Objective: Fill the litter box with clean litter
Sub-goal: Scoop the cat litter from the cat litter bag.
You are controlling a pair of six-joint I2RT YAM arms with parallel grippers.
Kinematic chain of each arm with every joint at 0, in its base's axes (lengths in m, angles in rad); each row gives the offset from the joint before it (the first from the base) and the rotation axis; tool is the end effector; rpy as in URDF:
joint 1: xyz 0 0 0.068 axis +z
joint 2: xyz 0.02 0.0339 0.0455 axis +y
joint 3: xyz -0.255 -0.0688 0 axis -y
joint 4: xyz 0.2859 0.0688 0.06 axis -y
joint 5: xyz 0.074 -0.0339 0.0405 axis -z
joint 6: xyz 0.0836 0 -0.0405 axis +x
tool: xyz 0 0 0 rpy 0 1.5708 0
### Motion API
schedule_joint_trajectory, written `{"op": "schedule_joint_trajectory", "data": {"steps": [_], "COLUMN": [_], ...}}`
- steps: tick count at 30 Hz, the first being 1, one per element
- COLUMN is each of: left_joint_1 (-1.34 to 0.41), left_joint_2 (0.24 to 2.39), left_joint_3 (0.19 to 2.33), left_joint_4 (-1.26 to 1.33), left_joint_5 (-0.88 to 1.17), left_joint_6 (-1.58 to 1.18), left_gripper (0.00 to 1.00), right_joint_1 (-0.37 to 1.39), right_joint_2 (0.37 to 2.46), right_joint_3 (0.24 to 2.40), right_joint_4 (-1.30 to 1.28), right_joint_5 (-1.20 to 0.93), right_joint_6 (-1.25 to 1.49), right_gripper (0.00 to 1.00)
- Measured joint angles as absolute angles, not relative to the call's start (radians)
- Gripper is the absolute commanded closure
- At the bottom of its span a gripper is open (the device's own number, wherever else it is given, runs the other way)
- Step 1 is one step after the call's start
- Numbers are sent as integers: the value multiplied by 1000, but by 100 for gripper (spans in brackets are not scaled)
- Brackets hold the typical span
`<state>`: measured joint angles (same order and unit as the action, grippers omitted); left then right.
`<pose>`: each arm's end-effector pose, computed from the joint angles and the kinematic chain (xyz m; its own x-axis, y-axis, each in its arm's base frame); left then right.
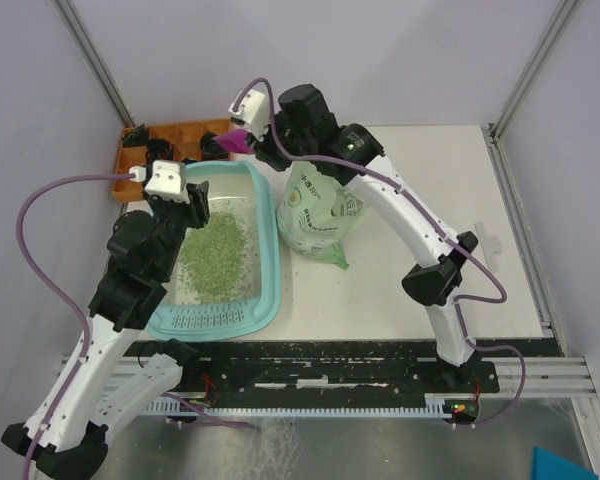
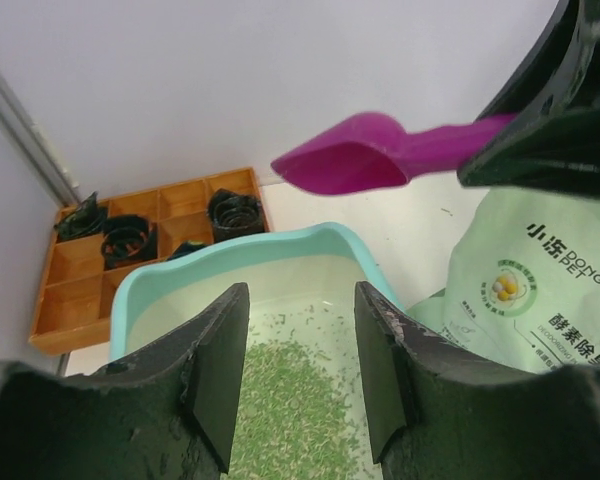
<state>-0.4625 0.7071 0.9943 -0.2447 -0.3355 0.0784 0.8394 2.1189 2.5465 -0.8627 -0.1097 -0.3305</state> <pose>0.2236 -0.0807 0.4242 0.0478 0.0588 -0.9971 0.1236 0.9903 0.0643 0.3476 0.4010 0.4381 -0.0047 -0.4882 -0.8727 -0.8538 0.4563 -0.2506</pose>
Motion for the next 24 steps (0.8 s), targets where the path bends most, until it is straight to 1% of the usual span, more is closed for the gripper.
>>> {"op": "schedule_joint_trajectory", "data": {"steps": [3,8,12,16,21,24], "left_joint_1": [-463,-463,-463,-463,-463,-463], "left_joint_2": [758,880,1013,1157,1322,1386], "left_joint_3": [994,1018,1084,1179,1318,1371], "left_joint_4": [-208,-156,-110,-41,23,56], "left_joint_5": [-292,-205,-120,-37,58,108], "left_joint_6": [79,83,83,82,81,81], "left_gripper": [43,40,39,39,38,39], "right_joint_1": [785,605,455,315,168,125], "right_joint_2": [2093,1996,1857,1726,1705,1714], "right_joint_3": [2547,2545,2505,2468,2516,2456], "right_joint_4": [-869,-899,-930,-971,-1159,-1327], "right_joint_5": [-76,2,35,22,-9,-101], "right_joint_6": [-341,-357,-337,-292,-284,-289], "right_gripper": [99,99,99,99,99,99]}}
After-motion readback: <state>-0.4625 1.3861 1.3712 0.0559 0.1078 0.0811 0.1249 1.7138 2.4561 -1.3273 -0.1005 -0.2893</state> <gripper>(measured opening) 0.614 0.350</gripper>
